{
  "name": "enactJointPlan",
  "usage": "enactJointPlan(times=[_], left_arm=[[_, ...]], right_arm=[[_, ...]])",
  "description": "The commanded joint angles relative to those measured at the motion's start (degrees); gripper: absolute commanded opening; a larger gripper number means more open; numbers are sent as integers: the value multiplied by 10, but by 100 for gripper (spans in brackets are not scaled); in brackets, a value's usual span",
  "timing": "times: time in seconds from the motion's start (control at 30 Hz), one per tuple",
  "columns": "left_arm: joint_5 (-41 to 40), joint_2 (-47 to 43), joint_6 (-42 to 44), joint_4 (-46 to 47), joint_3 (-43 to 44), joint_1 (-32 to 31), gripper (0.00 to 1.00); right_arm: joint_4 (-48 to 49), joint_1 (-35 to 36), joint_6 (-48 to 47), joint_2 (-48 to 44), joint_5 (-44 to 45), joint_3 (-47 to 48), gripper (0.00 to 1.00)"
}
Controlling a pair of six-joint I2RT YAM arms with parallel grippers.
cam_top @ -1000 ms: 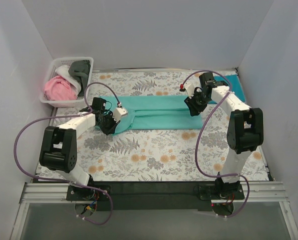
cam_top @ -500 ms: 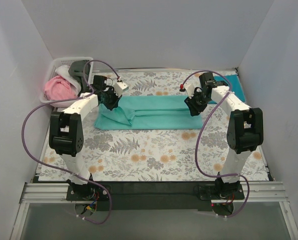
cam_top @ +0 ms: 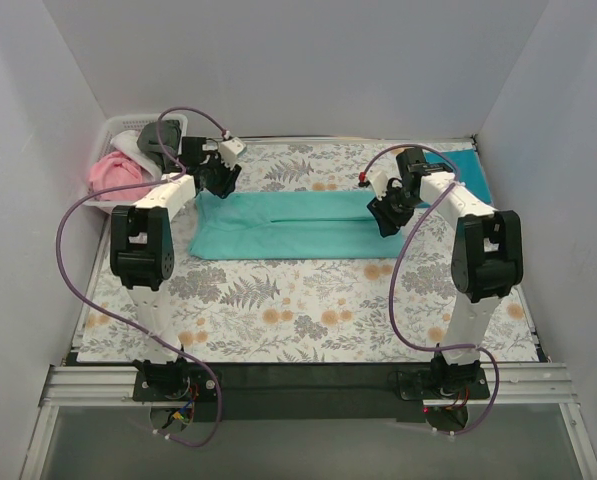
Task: Fold and stack the t-shirts
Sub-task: Fold the tshirt
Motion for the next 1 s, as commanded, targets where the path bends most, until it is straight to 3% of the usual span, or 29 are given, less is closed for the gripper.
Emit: enactJointPlan(times=[0.0,0.07,0.1,0.33,0.67,0.83,0.97], left_arm=[[-12,-7,-16,30,11,4,40],[-8,-19,-33,37,5,14,54],[-6,-24,-39,38,3,21,55],[55,-107,-75,37,-73,19,45],[11,-119,-213,5,-160,9,43],[-14,-170,-238,-14,-211,9,44],[-20,-203,-250,-54,-230,9,44]], right_arm=[[-6,-1,-6,3,-5,24,44],[-6,-1,-5,4,-9,23,44],[-6,0,-3,5,-13,24,43],[-4,0,13,31,-30,34,30],[9,5,29,106,0,31,23],[7,32,15,59,5,-104,20],[-9,109,18,-46,-36,-224,18]])
